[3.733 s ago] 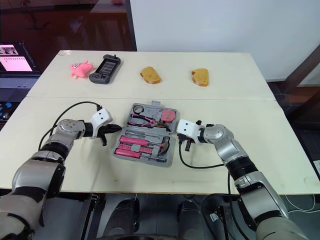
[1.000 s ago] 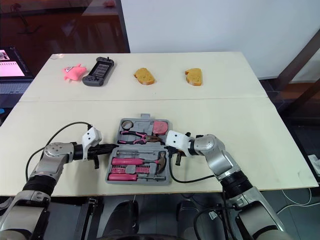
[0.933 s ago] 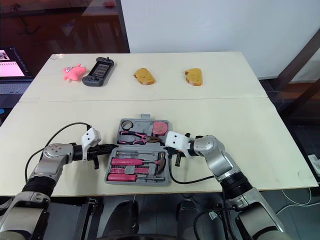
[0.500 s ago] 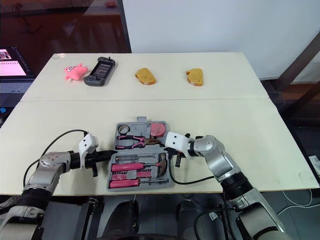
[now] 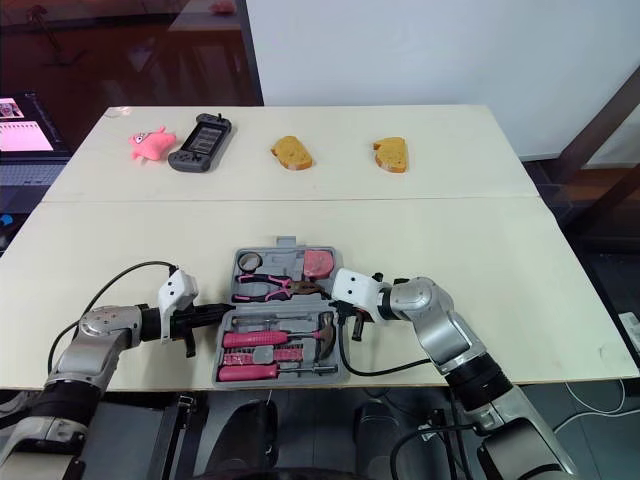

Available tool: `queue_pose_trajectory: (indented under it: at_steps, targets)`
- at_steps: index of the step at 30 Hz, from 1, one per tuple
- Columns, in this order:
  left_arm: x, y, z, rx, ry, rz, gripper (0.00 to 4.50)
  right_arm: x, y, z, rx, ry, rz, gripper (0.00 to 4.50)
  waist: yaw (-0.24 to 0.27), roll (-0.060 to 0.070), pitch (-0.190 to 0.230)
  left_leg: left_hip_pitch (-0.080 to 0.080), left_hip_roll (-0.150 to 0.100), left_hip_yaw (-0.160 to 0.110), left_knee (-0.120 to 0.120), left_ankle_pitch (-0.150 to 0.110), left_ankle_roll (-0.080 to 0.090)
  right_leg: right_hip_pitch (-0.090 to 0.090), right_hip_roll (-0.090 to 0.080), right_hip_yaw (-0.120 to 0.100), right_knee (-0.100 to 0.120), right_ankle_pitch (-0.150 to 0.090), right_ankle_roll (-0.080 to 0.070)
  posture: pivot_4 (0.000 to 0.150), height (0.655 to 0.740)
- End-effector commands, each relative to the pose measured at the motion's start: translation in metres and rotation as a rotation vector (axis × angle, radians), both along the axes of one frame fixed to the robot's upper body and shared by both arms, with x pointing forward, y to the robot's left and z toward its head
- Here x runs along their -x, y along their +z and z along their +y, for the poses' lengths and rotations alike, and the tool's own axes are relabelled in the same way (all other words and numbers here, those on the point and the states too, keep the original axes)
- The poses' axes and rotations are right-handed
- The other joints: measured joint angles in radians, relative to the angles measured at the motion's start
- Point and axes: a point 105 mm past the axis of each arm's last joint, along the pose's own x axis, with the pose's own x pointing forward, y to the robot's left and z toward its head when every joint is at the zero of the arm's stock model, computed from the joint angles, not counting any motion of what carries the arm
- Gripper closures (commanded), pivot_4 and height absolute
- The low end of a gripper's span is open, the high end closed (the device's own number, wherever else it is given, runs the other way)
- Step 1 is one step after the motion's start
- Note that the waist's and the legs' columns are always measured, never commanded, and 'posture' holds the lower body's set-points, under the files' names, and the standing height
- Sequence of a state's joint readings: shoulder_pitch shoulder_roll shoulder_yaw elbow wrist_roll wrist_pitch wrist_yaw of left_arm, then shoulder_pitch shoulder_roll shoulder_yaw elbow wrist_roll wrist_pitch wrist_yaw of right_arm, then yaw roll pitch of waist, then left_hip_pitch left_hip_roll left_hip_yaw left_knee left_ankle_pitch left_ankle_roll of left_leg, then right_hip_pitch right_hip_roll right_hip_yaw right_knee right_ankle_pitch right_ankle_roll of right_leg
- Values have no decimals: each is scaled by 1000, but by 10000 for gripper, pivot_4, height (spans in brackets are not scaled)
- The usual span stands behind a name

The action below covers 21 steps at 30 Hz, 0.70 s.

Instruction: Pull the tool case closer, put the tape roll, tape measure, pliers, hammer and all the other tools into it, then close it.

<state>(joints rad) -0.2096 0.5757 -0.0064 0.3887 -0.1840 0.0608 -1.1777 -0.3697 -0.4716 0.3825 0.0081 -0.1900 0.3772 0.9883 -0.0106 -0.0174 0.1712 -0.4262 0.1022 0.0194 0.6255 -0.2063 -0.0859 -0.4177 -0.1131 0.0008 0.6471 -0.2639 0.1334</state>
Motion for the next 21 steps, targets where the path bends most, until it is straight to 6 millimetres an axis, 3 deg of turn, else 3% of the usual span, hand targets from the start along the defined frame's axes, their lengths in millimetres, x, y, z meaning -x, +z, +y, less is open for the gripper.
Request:
queue_pose_trajectory:
  at_steps: [1,10,18,21]
  targets:
    - [11,-12,-18,-1,-75,45,44377,13,3,19,-51,83,20,45000,0,0,0,0,0,0,0,0,0,0,0,0,0,0,0,1500,7207]
    - [6,-11,-15,-7,-51,30,44377,8,2,13,-32,57,5,45000,0,0,0,0,0,0,0,0,0,0,0,0,0,0,0,1500,7207]
    - [-7,11,30,-26,99,-49,44377,-7,10,-39,36,-60,-56,45000,3,0,0,0,0,0,0,0,0,0,0,0,0,0,0,1500,7207]
    - [-1,22,42,2,120,-69,44377,-8,33,-43,-58,-109,-24,45000,-5,0,0,0,0,0,0,0,0,-1,0,0,0,0,0,1500,7207]
